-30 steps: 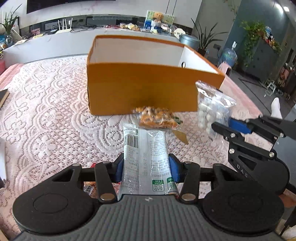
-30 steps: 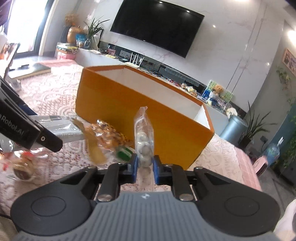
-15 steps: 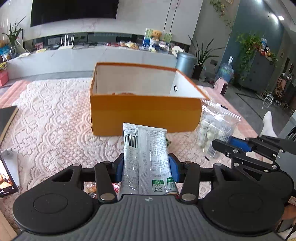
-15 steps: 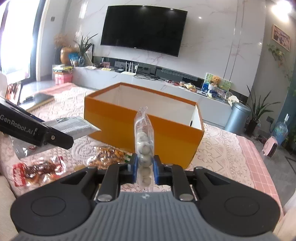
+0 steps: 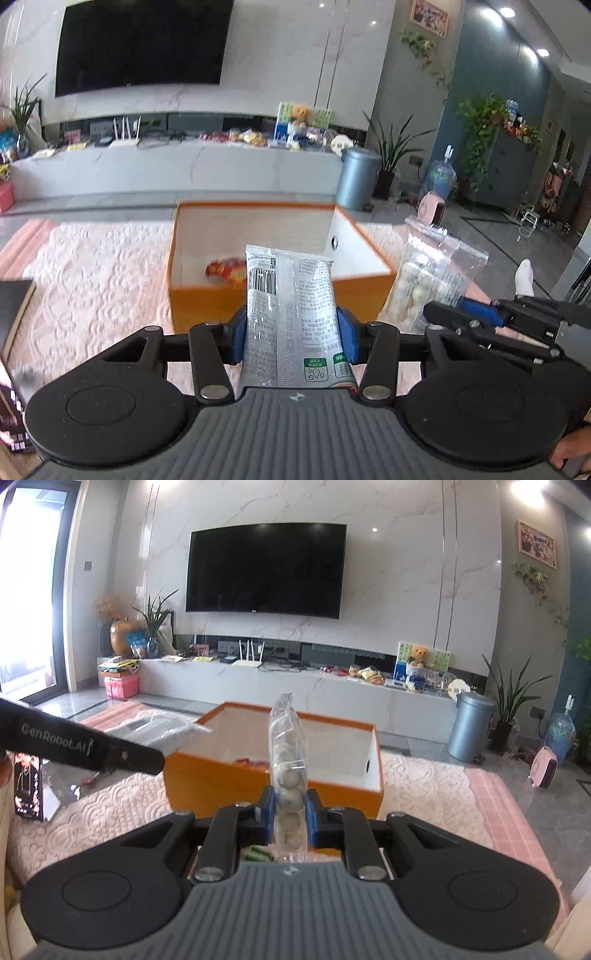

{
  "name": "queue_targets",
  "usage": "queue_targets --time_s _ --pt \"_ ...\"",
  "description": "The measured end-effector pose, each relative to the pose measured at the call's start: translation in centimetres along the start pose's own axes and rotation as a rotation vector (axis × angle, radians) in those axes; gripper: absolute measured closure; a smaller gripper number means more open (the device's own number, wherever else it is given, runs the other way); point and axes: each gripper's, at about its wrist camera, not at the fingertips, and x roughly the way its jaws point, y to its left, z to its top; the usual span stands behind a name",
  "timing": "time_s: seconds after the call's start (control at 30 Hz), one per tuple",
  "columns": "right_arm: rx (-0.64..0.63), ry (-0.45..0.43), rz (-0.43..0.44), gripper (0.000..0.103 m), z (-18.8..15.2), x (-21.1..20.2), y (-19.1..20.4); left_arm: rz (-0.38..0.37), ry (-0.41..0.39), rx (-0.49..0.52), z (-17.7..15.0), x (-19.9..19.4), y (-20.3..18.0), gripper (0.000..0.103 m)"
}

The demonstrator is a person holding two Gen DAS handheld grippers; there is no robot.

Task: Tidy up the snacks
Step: 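Lift both held packets and carry them over the orange box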

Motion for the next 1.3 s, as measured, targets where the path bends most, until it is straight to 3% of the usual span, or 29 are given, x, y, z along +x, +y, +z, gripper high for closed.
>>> queue_targets --time_s 0.37,0.67,0.87,1.1,1.3 --pt "-0.003 -0.033 -0.003 0.089 4.9 2.5 -2.4 0.012 -0.05 0.033 3.2 3.0 -0.8 0.048" --pt "-0.008 0.014 -0.013 0.09 7.7 7.4 -3.9 0.026 -0.044 0.004 4.9 6.8 -0.1 0.048" --pt "-0.013 0.092 -0.015 0.09 8.6 11.7 -5.1 0.028 -0.019 -0.006 5.8 9.5 0.5 0.048" --pt "0.034 0.232 -0.032 0.09 8.9 17.6 -7.1 0.006 0.066 -0.078 6.0 14.0 2.0 0.049" --pt "-0.053 0.333 -0.052 0.09 7.9 21.7 -6.7 -0.002 0.147 -0.109 5.6 17.3 2.3 0.049"
